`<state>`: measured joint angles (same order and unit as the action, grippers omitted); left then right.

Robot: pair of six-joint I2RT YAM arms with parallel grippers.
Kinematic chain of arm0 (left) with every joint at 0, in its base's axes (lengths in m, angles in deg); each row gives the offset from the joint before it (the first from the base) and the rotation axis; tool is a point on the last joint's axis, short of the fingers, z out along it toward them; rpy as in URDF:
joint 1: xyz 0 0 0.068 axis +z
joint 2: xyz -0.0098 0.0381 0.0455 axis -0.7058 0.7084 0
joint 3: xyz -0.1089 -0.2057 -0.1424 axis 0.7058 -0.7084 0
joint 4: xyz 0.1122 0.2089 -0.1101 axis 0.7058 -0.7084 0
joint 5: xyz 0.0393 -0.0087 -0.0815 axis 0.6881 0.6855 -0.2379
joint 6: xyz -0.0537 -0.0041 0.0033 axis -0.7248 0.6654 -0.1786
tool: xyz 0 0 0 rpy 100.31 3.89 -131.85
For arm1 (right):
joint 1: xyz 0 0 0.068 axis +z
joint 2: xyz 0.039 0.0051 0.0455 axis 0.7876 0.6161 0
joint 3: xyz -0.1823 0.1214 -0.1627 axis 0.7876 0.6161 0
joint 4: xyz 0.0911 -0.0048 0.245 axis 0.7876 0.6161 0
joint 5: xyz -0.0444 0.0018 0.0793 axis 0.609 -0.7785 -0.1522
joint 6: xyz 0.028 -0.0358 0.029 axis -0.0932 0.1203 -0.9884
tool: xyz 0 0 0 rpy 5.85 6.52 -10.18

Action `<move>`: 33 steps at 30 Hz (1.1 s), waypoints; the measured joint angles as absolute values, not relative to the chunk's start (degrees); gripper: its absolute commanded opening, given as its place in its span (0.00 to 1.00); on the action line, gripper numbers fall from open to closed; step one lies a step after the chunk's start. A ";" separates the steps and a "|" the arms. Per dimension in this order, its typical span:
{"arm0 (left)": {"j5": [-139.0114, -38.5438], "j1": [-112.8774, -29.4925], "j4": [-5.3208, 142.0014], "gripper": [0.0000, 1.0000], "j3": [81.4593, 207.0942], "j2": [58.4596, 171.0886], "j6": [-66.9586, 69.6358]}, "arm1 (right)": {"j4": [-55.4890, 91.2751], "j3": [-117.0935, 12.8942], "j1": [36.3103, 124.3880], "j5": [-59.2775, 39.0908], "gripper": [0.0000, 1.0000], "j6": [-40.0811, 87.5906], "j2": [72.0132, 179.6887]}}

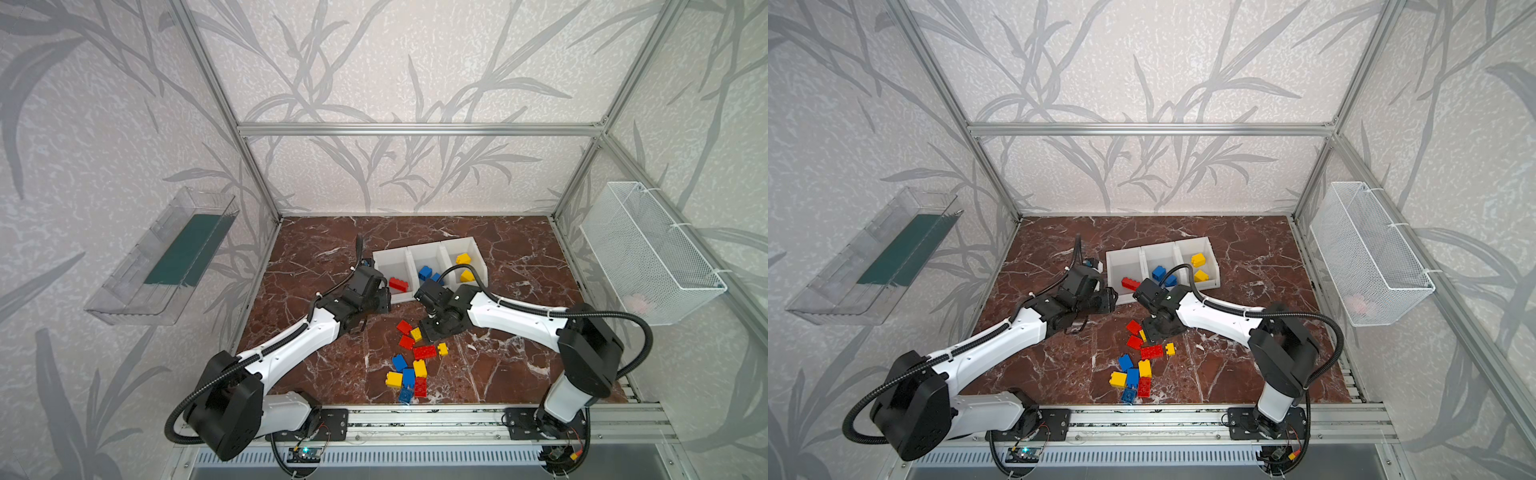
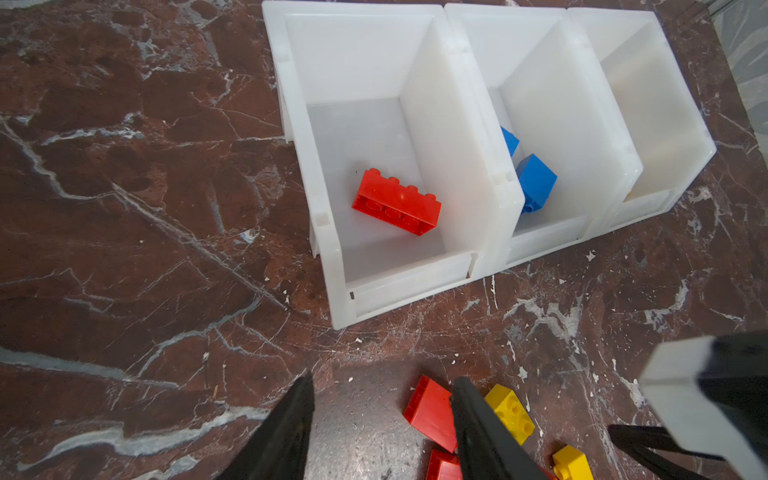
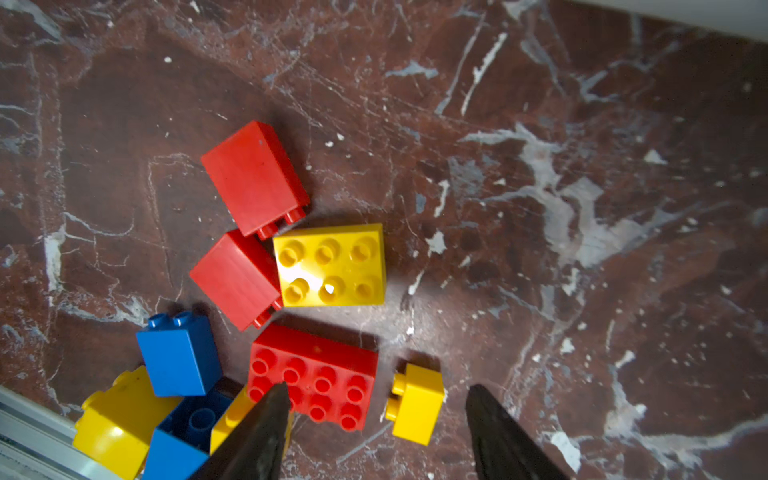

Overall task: Sort the legos into containers by color
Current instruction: 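Withdraw the left gripper from the bin while the right gripper reaches toward the pile, then lower the right gripper onto a yellow 2x3 brick and grasp it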

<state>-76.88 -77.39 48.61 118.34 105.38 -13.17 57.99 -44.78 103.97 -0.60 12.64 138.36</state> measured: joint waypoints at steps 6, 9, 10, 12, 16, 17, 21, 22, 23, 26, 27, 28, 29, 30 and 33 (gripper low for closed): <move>-76.64 -77.34 47.63 0.56 116.77 103.11 -13.61 | 57.57 -48.58 104.87 -0.69 0.70 13.42 143.61; -76.62 -77.34 46.82 0.57 116.72 102.17 -13.58 | 57.51 -49.41 104.89 -0.82 0.69 13.47 145.03; -76.62 -77.34 46.58 0.57 116.72 101.89 -13.58 | 57.53 -49.67 104.89 -0.82 0.69 13.47 145.53; -76.62 -77.32 46.25 0.57 116.72 101.56 -13.56 | 57.44 -50.00 104.89 -0.84 0.69 13.44 146.25; -76.69 -77.17 45.16 0.57 116.72 101.45 -13.50 | 57.44 -50.77 104.89 -0.75 0.67 13.40 147.32; -76.66 -77.08 44.94 0.57 116.74 101.45 -13.43 | 57.35 -50.85 104.89 -0.64 0.66 13.36 147.48; -76.69 -77.04 44.29 0.57 116.79 101.45 -13.06 | 57.38 -50.96 104.89 -0.36 0.62 13.12 148.07; -76.69 -77.04 44.18 0.57 116.81 101.45 -13.02 | 57.38 -51.03 104.87 -0.34 0.61 13.05 148.33; -76.69 -77.04 44.07 0.57 116.81 101.45 -12.91 | 57.35 -51.12 104.85 -0.36 0.59 12.94 148.57; -76.71 -77.04 43.67 0.57 116.83 101.45 -12.71 | 57.27 -51.60 104.74 -0.34 0.56 12.96 149.03; -76.73 -77.04 43.45 0.57 116.92 101.45 -12.69 | 57.29 -51.60 104.72 -0.34 0.54 12.99 149.20; -76.73 -77.04 43.37 0.57 116.96 101.45 -12.69 | 57.31 -51.60 104.61 -0.34 0.54 13.01 149.44; -76.73 -77.04 43.24 0.57 117.01 101.45 -12.69 | 57.31 -51.60 104.50 -0.36 0.53 12.99 149.66; -76.73 -77.04 43.15 0.57 117.05 101.45 -12.69 | 57.27 -51.60 104.43 -0.34 0.52 12.99 149.82; -76.73 -77.04 42.97 0.57 117.14 101.45 -12.67 | 57.18 -51.60 104.28 -0.34 0.47 12.99 149.86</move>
<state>-76.73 -77.04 42.97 117.14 101.45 -12.67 57.18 -51.60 104.28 -0.34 12.99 149.86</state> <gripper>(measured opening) 0.568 0.506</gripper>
